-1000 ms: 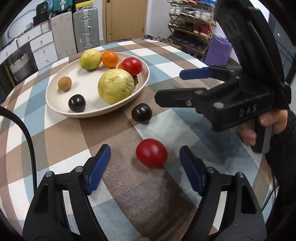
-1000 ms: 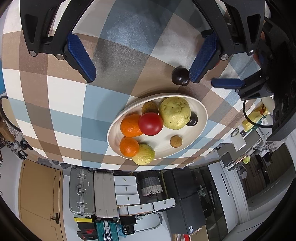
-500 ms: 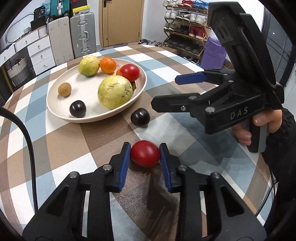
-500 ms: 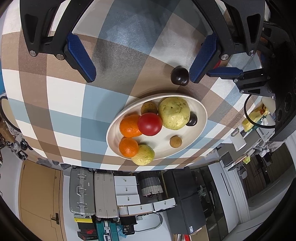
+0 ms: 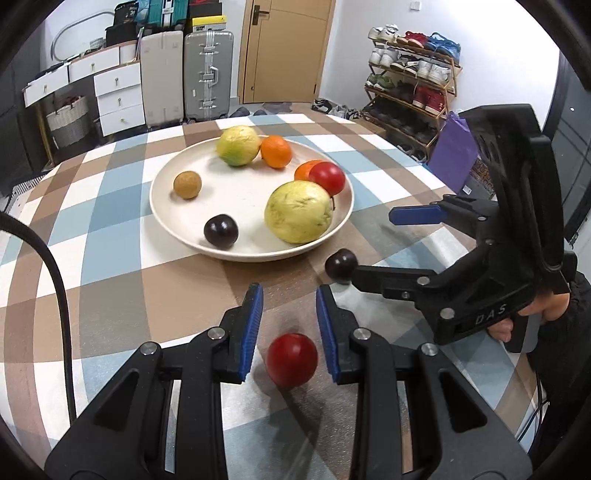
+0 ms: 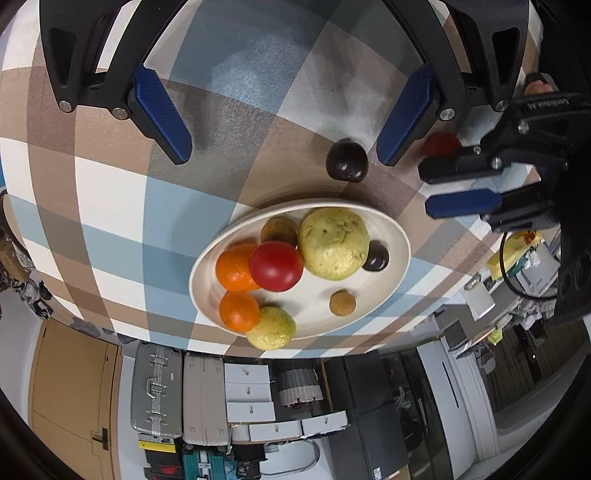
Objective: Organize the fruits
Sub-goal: 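Grasp the dark plum on the table with the right gripper while the left holds the tomato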
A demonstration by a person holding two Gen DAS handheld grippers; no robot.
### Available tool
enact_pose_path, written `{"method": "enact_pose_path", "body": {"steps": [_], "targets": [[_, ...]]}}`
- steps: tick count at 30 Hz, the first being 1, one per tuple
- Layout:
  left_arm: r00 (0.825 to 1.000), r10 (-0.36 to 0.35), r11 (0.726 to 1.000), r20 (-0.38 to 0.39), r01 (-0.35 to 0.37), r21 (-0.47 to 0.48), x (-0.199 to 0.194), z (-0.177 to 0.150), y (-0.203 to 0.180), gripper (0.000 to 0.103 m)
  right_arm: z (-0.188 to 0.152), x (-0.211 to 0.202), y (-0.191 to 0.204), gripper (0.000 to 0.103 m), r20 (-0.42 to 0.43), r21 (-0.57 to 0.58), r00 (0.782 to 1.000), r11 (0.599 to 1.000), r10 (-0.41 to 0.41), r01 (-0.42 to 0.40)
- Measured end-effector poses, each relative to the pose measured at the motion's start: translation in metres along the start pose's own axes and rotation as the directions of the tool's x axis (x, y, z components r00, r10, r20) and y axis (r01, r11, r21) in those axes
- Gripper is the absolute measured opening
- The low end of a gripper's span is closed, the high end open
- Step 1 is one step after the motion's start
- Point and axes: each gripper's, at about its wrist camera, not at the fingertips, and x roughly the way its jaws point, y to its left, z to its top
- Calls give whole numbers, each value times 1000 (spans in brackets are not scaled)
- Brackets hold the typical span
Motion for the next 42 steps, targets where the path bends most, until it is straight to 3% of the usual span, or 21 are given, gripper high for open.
{"method": "enact_pose_path", "body": {"steps": [3,10,14,24,33,37,42], "targets": [[1000,-10,1000,-15,10,10,-1,-2,0,27,-1,-1,-2,103,4,6,1000,1000,8,-8],[993,94,995,-69,-92,34,3,-7,9,35,1,2,2,102,-7,6,999,999,37,-37],[991,92,996,-93,-92,2,6,-10,21,36,4,3,15,85,-19,-37,998,998,55,-55],[988,86,996,-127,-81,44,7,-14,20,36,3,7,26,57,-38,-68,993,991,110,-112],[987,96,995,-130,-90,53,3,-16,25,35,4,10,38,45,-42,-112,994,988,98,-102],[987,99,994,-124,-91,65,2,-17,25,26,4,10,36,41,-43,-99,994,989,103,-107],[988,96,994,-121,-89,63,1,-17,25,26,5,10,34,31,-37,-94,995,991,95,-98]]}}
